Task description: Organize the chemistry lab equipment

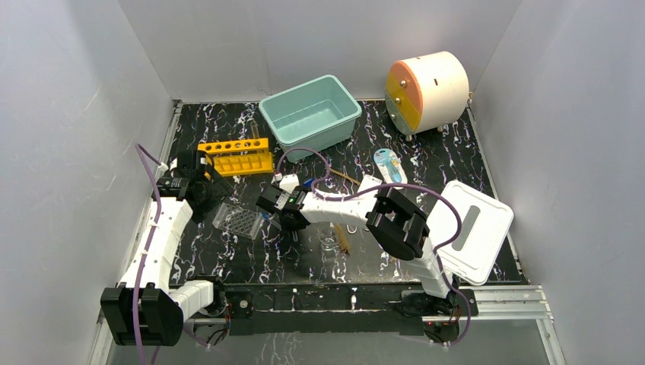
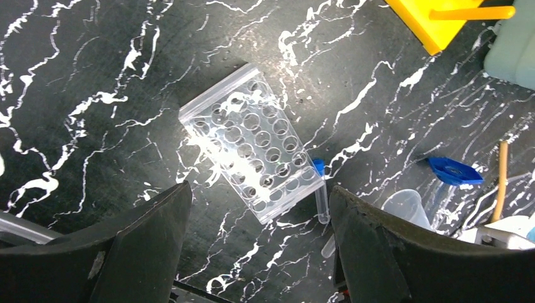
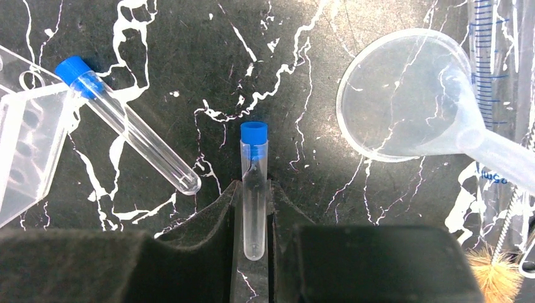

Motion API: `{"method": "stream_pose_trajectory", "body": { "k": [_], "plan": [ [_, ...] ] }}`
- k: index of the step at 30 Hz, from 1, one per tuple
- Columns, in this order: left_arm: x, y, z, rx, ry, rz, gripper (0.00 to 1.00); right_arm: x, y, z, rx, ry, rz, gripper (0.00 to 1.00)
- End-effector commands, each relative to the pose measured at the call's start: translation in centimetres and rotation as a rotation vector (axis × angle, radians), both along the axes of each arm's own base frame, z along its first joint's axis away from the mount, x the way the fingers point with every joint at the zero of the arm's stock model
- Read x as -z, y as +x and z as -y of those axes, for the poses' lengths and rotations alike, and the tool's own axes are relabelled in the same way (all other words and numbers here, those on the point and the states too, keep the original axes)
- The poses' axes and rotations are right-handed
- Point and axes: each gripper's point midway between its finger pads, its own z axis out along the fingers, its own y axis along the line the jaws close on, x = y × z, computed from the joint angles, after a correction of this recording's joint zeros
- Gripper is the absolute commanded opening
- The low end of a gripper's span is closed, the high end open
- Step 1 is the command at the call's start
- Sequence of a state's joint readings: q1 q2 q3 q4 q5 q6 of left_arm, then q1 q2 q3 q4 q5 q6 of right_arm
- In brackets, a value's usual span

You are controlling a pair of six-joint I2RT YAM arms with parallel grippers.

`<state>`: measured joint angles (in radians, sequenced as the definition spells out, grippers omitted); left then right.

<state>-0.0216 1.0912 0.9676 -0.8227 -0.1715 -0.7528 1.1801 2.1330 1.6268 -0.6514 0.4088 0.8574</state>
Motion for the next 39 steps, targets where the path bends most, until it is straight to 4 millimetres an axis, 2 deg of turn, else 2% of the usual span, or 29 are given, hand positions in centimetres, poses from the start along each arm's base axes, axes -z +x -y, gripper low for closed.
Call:
{"method": "stream_pose_trajectory", "body": {
  "k": [1,4,10,14,17,20,24,27,30,39],
  "plan": [
    [-0.8,0.4,1.5,0.048,-0.071,0.038,0.79,-0.7,-0.1,0.0,-0.073,0.005,0.012,0.23],
    [-0.9,0.9,2.5,0.088,-0.115,0.056,0.79,-1.3,0.0,-0.2,-0.142,0.018,0.04,0.24],
    [-0.8,1.8,6.3,0.223,-0.293,0.098,0.78,-4.8,0.3,-1.7,-0.292,0.131,0.129,0.23],
    [-0.6,2.0,8.0,0.246,-0.397,0.099,0.78,-6.4,-0.3,-1.4,-0.34,0.213,0.17,0.24],
    [-0.8,2.2,9.9,0.277,-0.513,0.083,0.78,-8.4,-0.5,-1.6,-0.365,0.29,0.219,0.25],
    [-1.5,2.5,11.7,0.311,-0.635,0.077,0.76,-10.5,-0.4,-1.4,-0.372,0.343,0.258,0.26],
    [-3.2,2.5,14.2,0.428,-0.795,0.124,0.73,-13.6,-0.6,-2.5,-0.425,0.449,0.299,0.26],
    [-2.7,1.7,15.0,0.512,-0.854,0.097,0.73,-15.6,-0.7,-3.6,-0.471,0.498,0.323,0.26],
    [-2.2,0.9,15.4,0.553,-0.889,0.076,0.71,-16.5,-0.7,-4.0,-0.5,0.516,0.327,0.26],
    [-2.2,-0.3,15.9,0.598,-0.931,0.068,0.45,-16.8,-0.5,-4.6,-0.527,0.554,0.308,0.26]
  ]
}}
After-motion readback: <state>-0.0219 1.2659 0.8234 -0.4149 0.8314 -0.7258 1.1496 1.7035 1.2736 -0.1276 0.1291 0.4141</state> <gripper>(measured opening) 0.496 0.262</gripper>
